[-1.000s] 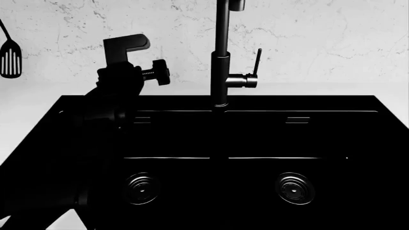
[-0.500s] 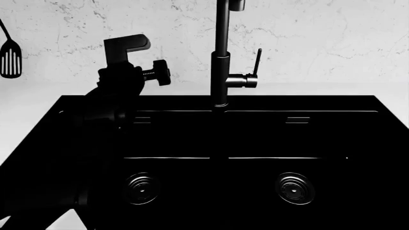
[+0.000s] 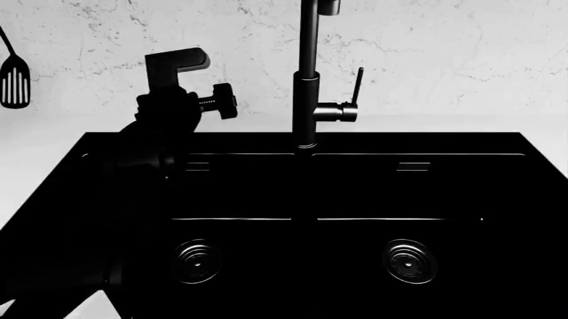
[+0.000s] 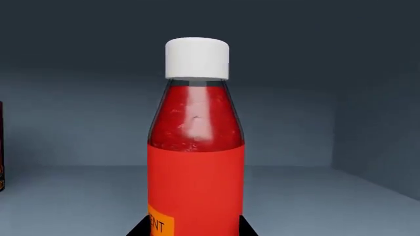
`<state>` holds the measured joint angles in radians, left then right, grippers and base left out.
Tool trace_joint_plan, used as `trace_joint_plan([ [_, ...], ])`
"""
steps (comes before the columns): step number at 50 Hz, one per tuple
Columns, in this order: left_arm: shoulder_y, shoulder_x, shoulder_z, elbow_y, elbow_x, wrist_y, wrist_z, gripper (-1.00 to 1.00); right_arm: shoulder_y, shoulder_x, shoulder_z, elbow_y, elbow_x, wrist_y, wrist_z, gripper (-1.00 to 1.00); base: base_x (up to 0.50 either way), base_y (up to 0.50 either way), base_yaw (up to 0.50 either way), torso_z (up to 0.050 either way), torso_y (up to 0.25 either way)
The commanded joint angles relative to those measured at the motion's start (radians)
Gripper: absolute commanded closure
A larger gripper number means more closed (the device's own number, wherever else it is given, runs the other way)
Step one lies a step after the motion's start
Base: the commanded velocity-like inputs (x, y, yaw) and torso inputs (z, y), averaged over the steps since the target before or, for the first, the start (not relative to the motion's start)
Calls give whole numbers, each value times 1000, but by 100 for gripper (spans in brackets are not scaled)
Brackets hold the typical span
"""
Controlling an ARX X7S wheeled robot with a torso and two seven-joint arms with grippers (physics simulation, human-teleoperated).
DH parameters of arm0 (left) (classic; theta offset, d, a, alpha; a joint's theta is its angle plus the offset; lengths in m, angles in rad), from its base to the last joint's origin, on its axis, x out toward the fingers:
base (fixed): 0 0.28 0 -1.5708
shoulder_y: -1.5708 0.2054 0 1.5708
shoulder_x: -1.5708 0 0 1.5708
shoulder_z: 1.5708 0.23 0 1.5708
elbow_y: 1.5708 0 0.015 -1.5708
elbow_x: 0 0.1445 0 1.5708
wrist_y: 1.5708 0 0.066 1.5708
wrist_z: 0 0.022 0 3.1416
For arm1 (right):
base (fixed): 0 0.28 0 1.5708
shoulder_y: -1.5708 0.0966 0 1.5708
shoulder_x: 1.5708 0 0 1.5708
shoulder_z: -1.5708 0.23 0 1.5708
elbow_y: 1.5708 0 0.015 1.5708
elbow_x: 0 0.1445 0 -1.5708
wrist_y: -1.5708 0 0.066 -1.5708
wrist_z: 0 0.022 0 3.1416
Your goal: Pick the fish from the plate and place it on the cutting board. Then pick the condiment bottle from the cabinet and place it next to the cutting board.
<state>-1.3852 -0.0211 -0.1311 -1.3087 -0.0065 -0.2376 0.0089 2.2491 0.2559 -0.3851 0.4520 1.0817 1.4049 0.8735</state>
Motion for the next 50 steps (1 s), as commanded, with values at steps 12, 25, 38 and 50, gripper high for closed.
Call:
trace_joint_plan([
  [12, 0, 0, 6, 0, -2, 1, 0, -100, 104, -12, -21, -77, -46, -62, -59, 100, 0, 0, 0, 0, 0],
  [25, 2, 0, 7, 0, -2, 4, -1, -100, 98, -24, 16, -120, -85, -20, -95, 100, 0, 0, 0, 0, 0],
  [38, 1, 1, 9, 0, -2, 2, -1, -100, 97, -37, 53, -126, -105, 2, -106, 100, -378, -34, 0, 0, 0],
  [50, 1, 0, 7, 0, -3, 3, 0, -100, 74, -38, 77, -149, -101, 17, -96, 100, -500, -43, 0, 0, 0],
])
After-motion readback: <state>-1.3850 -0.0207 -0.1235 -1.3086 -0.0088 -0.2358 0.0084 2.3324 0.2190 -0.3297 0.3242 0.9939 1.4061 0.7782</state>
